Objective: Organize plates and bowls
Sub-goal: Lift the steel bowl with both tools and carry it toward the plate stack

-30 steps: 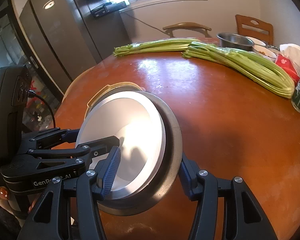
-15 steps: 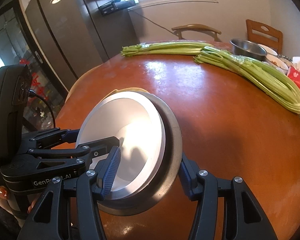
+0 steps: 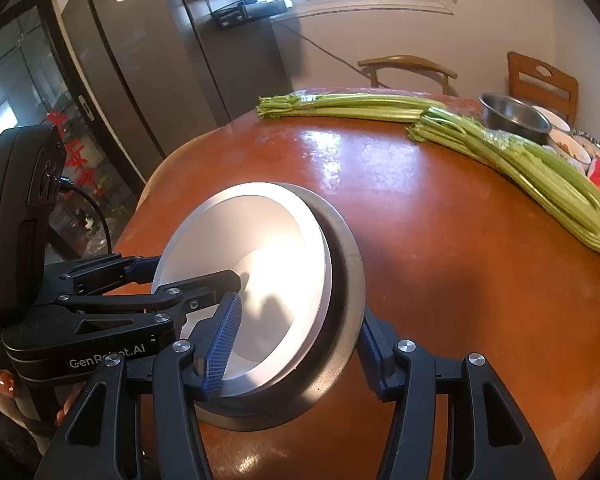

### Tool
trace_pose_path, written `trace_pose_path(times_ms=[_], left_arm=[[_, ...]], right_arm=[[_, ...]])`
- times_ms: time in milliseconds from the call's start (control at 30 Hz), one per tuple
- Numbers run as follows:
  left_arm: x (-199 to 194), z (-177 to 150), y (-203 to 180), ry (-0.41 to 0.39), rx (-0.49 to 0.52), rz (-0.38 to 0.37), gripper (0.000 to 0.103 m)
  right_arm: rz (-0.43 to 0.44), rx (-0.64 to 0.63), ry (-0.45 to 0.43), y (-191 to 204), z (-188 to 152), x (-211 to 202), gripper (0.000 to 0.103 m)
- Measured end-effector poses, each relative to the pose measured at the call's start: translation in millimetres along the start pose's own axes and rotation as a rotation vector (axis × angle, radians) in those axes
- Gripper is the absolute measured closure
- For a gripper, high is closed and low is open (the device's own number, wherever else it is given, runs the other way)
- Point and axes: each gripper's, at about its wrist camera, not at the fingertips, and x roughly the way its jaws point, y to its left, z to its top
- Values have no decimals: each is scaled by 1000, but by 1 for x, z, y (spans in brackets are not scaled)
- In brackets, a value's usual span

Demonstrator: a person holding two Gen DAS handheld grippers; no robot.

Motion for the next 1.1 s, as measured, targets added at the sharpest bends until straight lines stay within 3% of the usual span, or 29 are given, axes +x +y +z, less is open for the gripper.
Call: trace_pose_path(times_ms=[500,1100], left_arm=[[-1,28,22,-30,-12,24,51],[16,29,46,-10,-55,45,51]], right_arm=[[6,-53,-11,12,35,17,45],[44,-47,36,16,41,50,45]])
